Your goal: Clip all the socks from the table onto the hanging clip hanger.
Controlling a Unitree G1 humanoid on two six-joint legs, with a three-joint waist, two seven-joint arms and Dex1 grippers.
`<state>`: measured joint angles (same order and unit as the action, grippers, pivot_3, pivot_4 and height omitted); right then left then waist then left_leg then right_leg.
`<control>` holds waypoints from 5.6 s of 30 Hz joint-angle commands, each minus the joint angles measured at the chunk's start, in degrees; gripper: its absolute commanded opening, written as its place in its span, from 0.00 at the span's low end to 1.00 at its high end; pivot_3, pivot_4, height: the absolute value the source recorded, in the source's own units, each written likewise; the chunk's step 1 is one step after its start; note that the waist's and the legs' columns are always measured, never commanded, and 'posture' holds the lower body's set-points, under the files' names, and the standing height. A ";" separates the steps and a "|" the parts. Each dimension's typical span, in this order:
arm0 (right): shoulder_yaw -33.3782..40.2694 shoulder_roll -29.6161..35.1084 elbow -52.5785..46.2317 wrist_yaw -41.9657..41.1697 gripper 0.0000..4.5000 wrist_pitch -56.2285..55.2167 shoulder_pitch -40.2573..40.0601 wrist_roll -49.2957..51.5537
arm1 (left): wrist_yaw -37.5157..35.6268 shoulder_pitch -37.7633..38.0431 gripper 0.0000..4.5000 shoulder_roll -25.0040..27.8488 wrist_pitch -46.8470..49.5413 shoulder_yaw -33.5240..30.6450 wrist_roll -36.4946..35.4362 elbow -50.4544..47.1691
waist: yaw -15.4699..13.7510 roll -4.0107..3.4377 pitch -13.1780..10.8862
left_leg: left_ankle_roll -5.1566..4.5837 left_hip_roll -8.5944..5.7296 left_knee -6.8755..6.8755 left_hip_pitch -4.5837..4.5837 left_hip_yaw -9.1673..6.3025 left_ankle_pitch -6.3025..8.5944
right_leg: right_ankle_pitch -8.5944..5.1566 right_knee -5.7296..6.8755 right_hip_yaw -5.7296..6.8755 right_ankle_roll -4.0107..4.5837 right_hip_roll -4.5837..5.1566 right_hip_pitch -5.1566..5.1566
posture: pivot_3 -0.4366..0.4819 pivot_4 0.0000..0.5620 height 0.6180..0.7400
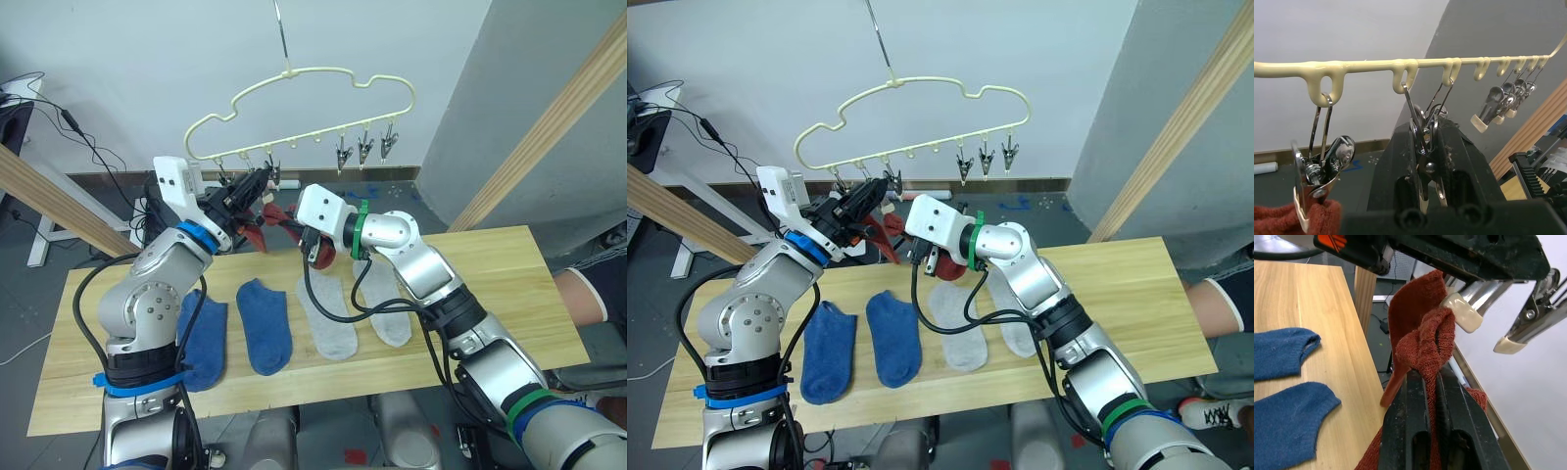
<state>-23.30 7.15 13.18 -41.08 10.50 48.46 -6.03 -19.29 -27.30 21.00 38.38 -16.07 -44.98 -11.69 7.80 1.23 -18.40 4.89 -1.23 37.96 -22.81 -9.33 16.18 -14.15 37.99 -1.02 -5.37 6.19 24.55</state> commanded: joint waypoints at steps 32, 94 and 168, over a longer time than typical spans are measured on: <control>2.77 -4.05 1.91 3.06 0.00 -1.80 3.37 -0.36 | 0.84 1.13 0.21 -0.39 0.05 -0.17 -0.30 -2.84 | 0.02 0.00 0.01 | 0.03 0.00 0.00 0.00 0.01 -0.02 | 0.01 0.03 0.00 0.01 0.00 0.03 | 0.32 0.53 1.00; 16.29 20.07 -39.24 -5.26 0.38 20.05 -15.00 20.01 | 17.81 -3.05 0.59 -14.98 -47.07 15.60 46.99 17.49 | -1.04 0.02 0.00 | -0.25 0.00 0.08 -0.09 0.09 0.10 | 0.10 0.01 0.00 0.06 0.01 0.06 | 0.22 0.60 1.00; -0.52 10.46 -18.55 12.53 0.00 -1.77 -21.30 -5.36 | -0.92 -1.55 0.01 -5.20 -15.84 5.07 15.39 -0.25 | 0.10 0.01 0.00 | -0.25 0.03 0.03 0.18 0.01 0.06 | 0.10 0.02 0.01 0.02 -0.05 -0.22 | 0.30 0.60 1.00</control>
<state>-23.31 17.65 -3.81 -27.68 11.39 26.43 -10.68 -19.83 -27.90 15.16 20.03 -9.18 -26.14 -8.70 7.90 1.24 -18.41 4.65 -1.21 37.99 -22.63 -9.30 16.24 -14.05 37.99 -1.02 -5.35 6.15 24.32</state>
